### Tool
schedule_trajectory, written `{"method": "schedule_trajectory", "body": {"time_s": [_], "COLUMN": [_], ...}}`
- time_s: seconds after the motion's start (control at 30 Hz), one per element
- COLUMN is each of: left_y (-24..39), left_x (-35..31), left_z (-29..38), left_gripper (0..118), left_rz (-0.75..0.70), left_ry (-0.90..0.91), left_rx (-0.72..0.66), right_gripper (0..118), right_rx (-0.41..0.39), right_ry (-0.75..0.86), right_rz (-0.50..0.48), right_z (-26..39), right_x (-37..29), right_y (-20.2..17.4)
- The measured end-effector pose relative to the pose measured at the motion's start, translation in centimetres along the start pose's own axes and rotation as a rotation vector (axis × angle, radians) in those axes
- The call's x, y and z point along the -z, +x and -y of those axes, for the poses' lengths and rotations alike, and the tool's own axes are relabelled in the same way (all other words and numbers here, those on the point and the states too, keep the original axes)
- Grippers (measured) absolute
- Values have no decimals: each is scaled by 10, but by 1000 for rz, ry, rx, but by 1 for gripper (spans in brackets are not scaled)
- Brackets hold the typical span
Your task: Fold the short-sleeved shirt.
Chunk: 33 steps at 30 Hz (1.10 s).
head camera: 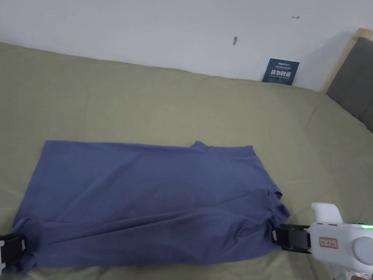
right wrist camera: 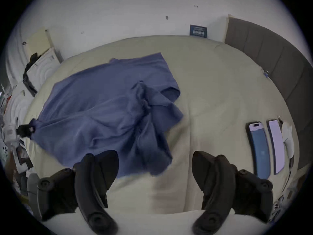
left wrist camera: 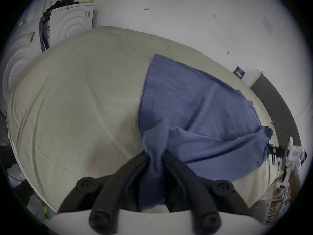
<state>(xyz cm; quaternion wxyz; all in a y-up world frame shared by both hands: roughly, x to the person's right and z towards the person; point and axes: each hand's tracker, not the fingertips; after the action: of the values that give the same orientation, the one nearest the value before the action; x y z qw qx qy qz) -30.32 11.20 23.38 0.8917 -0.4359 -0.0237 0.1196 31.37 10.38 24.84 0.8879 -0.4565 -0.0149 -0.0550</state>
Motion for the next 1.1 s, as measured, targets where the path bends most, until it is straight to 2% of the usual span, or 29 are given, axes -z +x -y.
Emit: {"method": "schedule_trajectory", "body": {"time_s": [0.07, 0.13, 0.17, 0.2, 0.23, 0.27, 0.4, 0.53, 0.9, 1.1], "left_y": [3, 1, 1, 2, 1, 0, -3, -5, -22, -32], "left_x": [2, 6, 7, 8, 8, 9, 5, -12, -52, -71], "left_z": [-2, -4, -6, -8, -9, -10, -14, -18, -16, 10], "left_gripper": [10, 10, 10, 10, 10, 9, 7, 7, 7, 7], "left_rz": [-7, -6, -5, -5, -1, 4, 17, 40, 94, 93], "left_ry": [-7, -15, -17, -22, -25, -28, -26, 3, -49, -120], "left_rx": [18, 21, 21, 18, 14, 15, 33, 73, 120, 171], "right_gripper": [92, 91, 80, 60, 39, 8, 6, 6, 6, 6], "right_rx": [42, 73, 67, 46, -8, -58, -1, 18, 40, 7], "right_ry": [-6, -41, -66, -82, -71, -50, -40, 7, -33, -117], "right_rz": [-46, -41, -44, -29, 15, 45, 4, -29, -67, -75], "right_z": [-6, -13, -14, -14, -13, -12, -5, 6, 62, 103], "right_x": [12, 26, 26, 28, 25, 20, -2, -38, -107, -128], "right_y": [3, 2, 0, -3, -8, -12, -11, -6, -8, -9]}}
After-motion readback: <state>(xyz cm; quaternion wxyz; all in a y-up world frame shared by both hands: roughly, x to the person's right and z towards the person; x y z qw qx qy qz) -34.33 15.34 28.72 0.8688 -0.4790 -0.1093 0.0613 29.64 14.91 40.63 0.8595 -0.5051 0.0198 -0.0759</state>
